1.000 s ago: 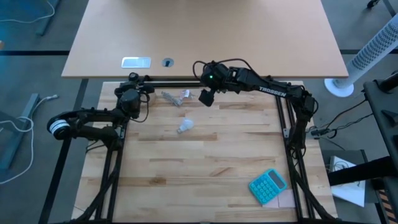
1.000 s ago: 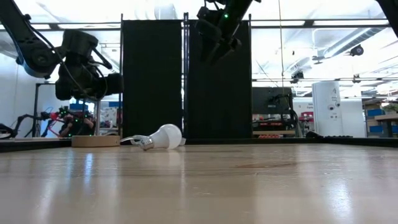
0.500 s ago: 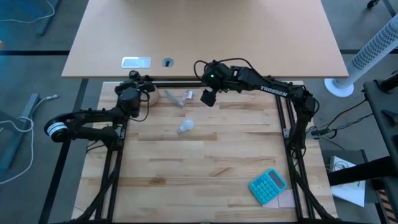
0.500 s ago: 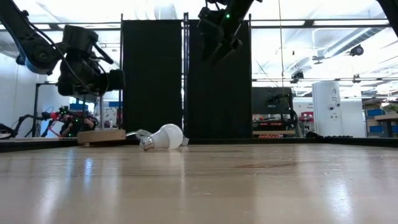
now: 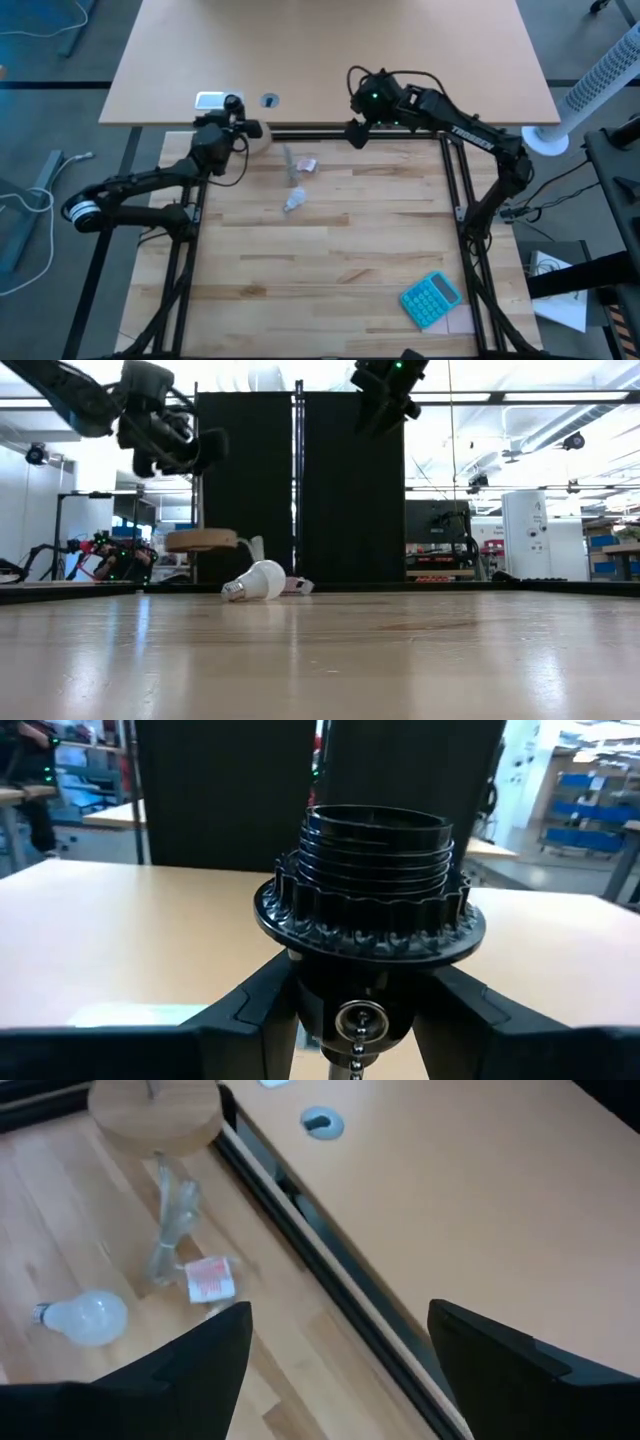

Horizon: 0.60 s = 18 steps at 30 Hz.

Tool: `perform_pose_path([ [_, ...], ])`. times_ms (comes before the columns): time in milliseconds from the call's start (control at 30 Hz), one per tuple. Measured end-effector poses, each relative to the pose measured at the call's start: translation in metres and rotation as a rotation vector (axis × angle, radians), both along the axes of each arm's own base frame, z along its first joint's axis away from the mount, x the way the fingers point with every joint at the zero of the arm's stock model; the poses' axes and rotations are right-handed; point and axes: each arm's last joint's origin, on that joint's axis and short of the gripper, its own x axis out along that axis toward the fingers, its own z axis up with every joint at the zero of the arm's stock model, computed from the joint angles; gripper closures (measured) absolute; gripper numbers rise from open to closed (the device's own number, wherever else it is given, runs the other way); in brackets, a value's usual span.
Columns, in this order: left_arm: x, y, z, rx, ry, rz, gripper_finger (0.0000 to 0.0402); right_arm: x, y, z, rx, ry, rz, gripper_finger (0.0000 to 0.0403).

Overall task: Screw lightbulb
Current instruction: Move the lamp to the center of the table

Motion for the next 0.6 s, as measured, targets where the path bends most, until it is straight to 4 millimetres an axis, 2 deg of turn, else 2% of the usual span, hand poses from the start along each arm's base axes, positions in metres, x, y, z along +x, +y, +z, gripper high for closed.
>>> perform_pose_path([
  [167,0.02,0.004,0.02,0.028,-0.022,-0.106,0.0252,-0.007,0.004,0.004,-0.017,-0.053,0.046,0.0115],
  [333,0.046,0.007,0.038,0.045,-0.044,-0.157,0.0251,-0.021,0.011,0.017,-0.031,-0.114,0.061,0.0121],
  [600,0.101,0.015,0.063,0.076,-0.052,-0.257,0.0251,-0.044,0.025,0.032,-0.052,-0.163,0.076,0.0109],
])
